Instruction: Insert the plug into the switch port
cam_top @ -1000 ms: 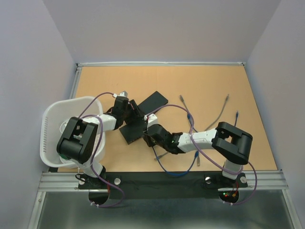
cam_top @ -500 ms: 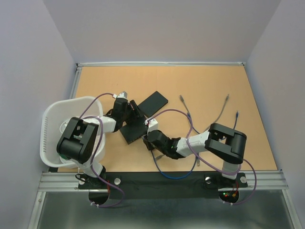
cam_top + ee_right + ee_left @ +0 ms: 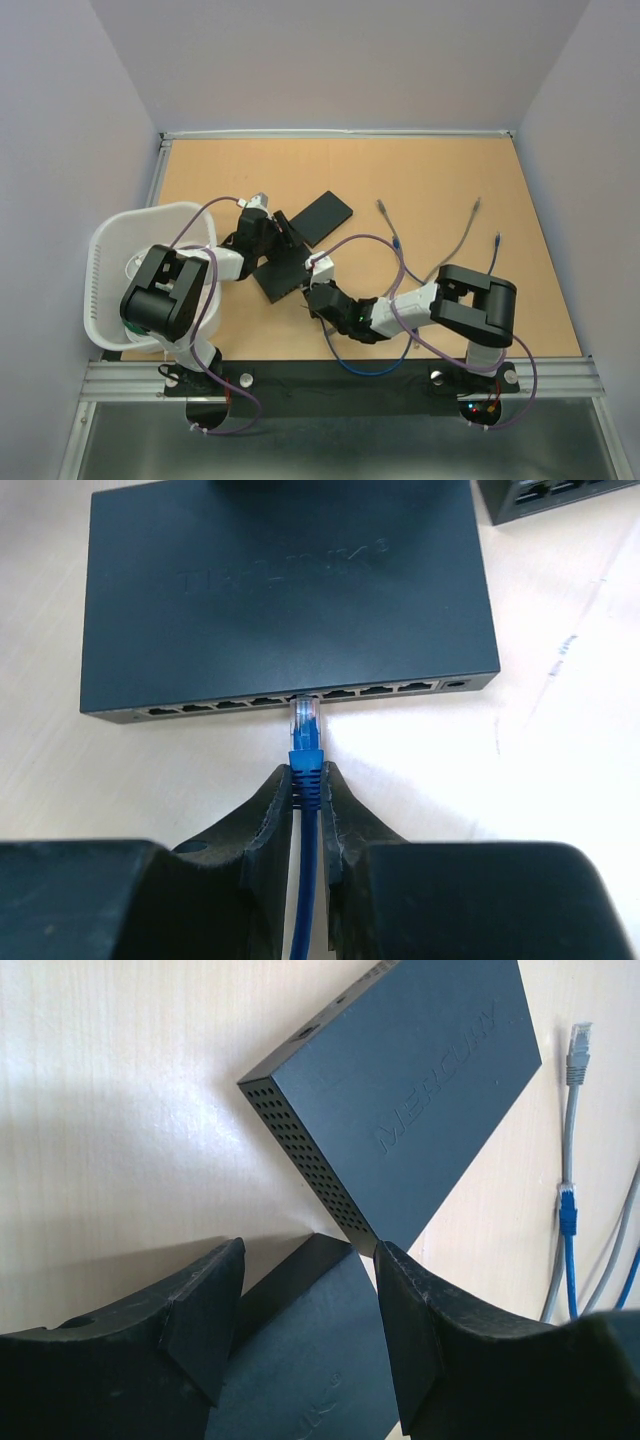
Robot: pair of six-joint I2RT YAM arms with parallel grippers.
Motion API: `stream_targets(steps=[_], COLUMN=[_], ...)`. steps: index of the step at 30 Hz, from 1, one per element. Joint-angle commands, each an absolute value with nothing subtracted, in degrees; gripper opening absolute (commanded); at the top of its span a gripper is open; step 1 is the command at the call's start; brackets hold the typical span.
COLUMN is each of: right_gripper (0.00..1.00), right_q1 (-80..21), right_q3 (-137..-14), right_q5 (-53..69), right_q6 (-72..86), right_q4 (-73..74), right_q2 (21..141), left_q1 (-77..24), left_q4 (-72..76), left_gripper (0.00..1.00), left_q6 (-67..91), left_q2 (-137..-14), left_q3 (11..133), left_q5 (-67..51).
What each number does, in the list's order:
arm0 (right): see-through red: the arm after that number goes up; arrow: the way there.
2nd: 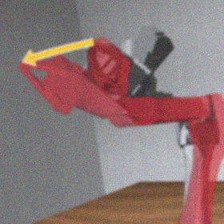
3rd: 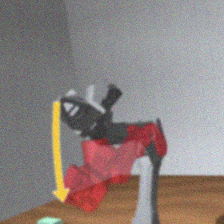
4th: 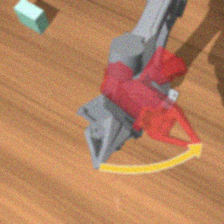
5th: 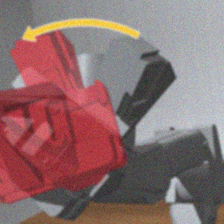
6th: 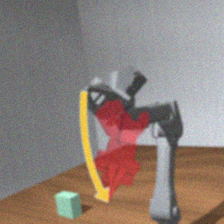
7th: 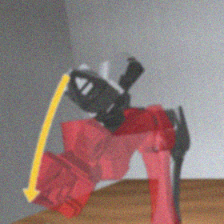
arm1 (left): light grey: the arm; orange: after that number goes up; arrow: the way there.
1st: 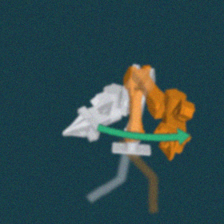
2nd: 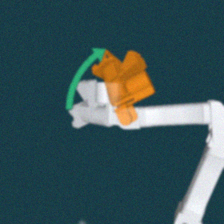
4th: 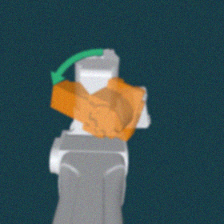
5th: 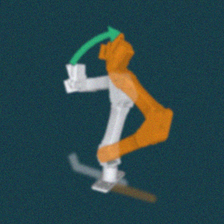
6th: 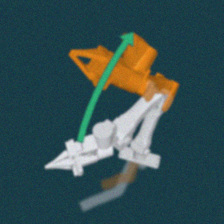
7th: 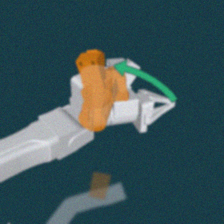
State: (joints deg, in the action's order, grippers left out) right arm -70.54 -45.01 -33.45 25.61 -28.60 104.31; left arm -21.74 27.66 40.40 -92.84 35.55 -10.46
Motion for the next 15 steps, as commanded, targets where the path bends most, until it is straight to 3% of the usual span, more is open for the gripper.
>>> stream_targets(steps=[1,15], right_gripper=[0.00,0.00], right_q1=[-70.0,-71.7], right_q3=[-44.6,-45.4], right_q5=[-42.3,-43.9], right_q6=[24.4,22.9], right_q4=[-38.9,-40.3], right_q2=[100.4,100.2], left_q1=[-24.1,-24.2], left_q4=[12.5,13.0], left_gripper=[0.66,0.66], left_q6=[41.6,41.5], left_q2=[-96.4,-96.7], left_q3=[30.3,30.1], left_q5=[-17.7,-17.5])
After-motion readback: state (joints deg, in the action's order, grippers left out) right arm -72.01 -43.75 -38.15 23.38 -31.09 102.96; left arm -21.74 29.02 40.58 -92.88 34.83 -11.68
